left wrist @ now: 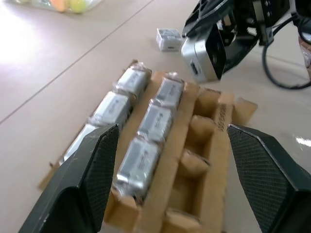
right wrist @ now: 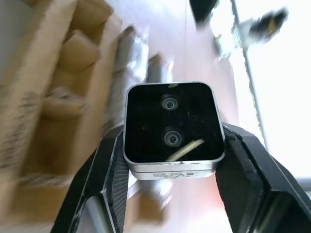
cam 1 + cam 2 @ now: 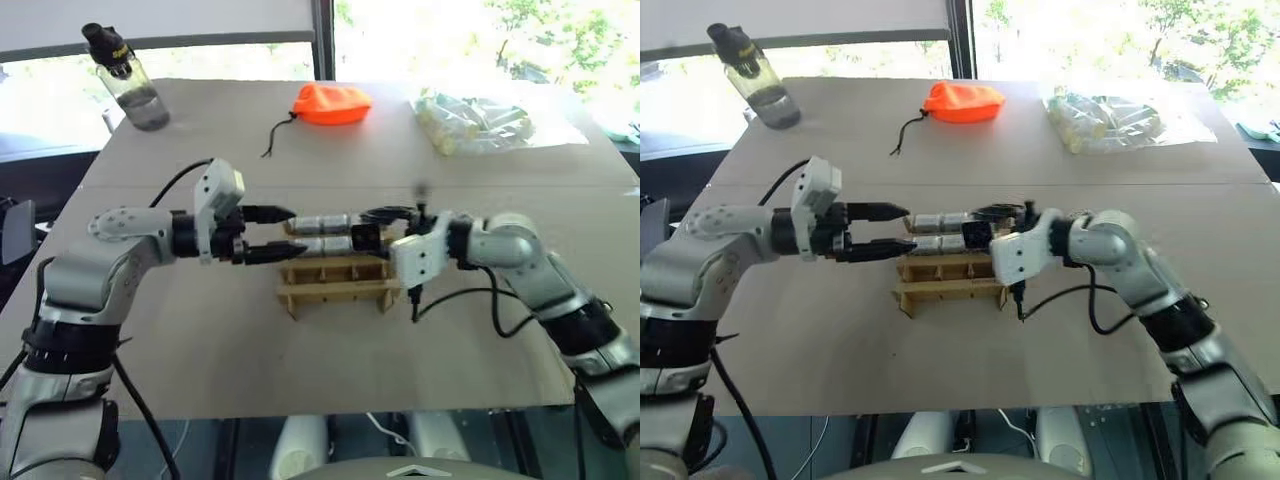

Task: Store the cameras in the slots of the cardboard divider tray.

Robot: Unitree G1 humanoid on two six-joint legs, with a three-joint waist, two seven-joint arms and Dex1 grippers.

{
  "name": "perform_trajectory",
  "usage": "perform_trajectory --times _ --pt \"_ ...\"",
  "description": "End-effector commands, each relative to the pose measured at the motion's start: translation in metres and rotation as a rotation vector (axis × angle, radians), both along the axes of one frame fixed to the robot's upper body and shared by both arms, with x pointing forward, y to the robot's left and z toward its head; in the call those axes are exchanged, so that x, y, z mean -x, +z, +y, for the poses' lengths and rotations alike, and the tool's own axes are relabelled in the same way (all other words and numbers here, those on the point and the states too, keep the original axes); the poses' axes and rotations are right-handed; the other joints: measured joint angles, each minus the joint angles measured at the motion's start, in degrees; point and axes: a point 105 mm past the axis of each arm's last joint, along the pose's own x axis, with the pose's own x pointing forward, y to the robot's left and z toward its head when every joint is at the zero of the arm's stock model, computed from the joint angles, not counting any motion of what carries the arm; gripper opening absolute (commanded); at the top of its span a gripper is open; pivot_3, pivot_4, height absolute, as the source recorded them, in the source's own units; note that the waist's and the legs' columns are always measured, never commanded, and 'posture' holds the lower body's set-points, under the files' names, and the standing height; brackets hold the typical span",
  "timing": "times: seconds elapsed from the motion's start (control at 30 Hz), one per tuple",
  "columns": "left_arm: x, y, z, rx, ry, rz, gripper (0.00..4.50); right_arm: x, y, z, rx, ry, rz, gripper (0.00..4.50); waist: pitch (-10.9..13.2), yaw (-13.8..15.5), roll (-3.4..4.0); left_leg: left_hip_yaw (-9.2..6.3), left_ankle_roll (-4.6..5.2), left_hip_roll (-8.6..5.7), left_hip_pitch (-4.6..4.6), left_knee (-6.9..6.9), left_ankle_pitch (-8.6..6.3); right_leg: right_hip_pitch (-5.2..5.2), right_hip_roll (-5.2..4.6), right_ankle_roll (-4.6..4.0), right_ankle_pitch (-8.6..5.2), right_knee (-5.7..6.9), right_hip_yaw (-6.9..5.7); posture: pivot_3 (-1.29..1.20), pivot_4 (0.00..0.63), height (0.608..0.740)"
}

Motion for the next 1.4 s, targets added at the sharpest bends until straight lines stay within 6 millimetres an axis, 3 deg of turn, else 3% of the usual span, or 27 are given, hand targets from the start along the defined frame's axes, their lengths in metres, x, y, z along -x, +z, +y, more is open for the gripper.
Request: perform_trajectory --times 0.03,0.3,0.57,1.1,1.33,1.4 --pt "-0.003 0.009 -0.006 0.005 -0.042 0.005 3.69 0.003 0.005 0.021 0.023 0.123 -0.171 1.94 0.01 -0.04 -0.01 0.0 0.0 0.0 -0.02 0.0 0.0 -0.02 0.0 0.0 0.0 0.0 -0.01 0.0 0.15 0.726" --pt "0.003 0.017 -0.017 0.036 -0.123 0.058 3.69 0.002 0.006 0.044 0.021 0.206 -0.252 1.94 0.05 -0.12 -0.04 0.06 -0.05 0.01 -0.02 0.04 0.03 -0.03 -0.06 0.0 0.01 0.05 0.01 0.0 0.15 0.726" --pt "0.008 0.009 -0.014 -0.024 -0.154 0.091 3.69 -0.006 0.01 0.042 0.007 0.187 -0.273 1.94 0.05 -0.16 -0.04 0.02 -0.18 0.02 0.03 0.05 0.11 -0.03 -0.04 -0.01 0.01 0.17 0.02 0.0 0.15 0.726" --pt "-0.005 0.008 -0.016 -0.04 -0.158 0.057 3.69 -0.003 0.005 0.043 0.006 0.184 -0.254 1.94 0.05 -0.08 -0.04 0.03 -0.17 0.01 0.02 0.06 0.11 -0.03 -0.04 -0.02 0.01 0.18 0.03 0.0 0.15 0.726" --pt "-0.004 0.007 -0.016 -0.037 -0.176 0.065 0.64 -0.001 0.003 0.042 0.01 0.187 -0.241 1.94 0.05 -0.16 -0.04 0.04 -0.17 0.02 0.02 0.04 0.11 -0.04 -0.03 -0.02 0.01 0.17 0.05 0.0 0.15 0.726" --pt "-0.002 0.004 -0.016 -0.042 -0.185 0.074 0.65 -0.001 0.004 0.043 0.01 0.188 -0.241 1.94 0.05 -0.15 -0.04 0.04 -0.17 0.02 0.03 0.04 0.11 -0.04 -0.03 -0.02 0.01 0.17 0.05 0.0 0.15 0.726"
